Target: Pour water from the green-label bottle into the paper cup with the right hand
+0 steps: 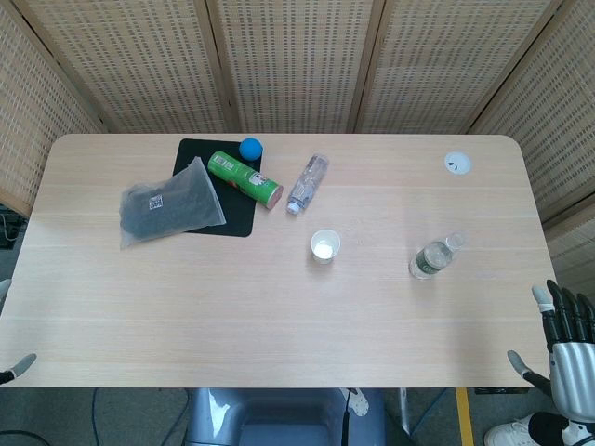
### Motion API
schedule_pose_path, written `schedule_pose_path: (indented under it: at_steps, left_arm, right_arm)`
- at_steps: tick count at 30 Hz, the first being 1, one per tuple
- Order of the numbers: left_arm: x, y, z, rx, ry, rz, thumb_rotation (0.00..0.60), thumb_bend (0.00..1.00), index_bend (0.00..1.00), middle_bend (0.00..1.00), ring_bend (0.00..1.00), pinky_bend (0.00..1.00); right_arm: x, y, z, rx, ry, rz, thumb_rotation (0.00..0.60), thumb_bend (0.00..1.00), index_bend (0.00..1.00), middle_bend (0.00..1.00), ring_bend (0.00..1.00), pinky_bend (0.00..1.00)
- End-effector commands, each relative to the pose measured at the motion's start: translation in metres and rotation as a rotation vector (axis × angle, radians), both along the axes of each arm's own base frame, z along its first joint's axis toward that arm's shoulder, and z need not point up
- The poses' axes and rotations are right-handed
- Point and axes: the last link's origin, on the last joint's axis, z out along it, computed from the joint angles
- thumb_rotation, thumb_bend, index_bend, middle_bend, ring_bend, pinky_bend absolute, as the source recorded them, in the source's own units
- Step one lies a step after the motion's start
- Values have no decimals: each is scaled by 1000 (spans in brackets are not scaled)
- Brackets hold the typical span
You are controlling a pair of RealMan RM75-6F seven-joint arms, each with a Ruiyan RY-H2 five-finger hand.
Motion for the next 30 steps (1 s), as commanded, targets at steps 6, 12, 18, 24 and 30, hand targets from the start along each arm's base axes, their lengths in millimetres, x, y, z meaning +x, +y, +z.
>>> schedule_pose_path:
  at_steps: [6,12,18,24,30]
  left_arm:
    - [-1,1,-2,-9,10,3,600,49,0,0,0,0]
    - [-1,2,-3,-8,10,5,600,49,0,0,0,0]
    - [0,5,-5,-11,12,10,600,49,0,0,0,0]
    - [2,8,-8,-25,8,17,600,49,0,0,0,0]
    - [2,8,-8,-30,9,22,600,49,0,0,0,0]
  right_arm:
    - [-1,0,-2,5,6,3,600,0,0,0,0,0]
    - [-7,-11,-4,23,-39,-14,600,0,0,0,0,0]
    - [-32,-50,-21,140,-214,-58,600,0,0,0,0,0]
    - [-55,-104,-29,142,-347,-108,600,0,0,0,0,0]
    - [-64,-142,-46,177,-456,-151,600,0,0,0,0,0]
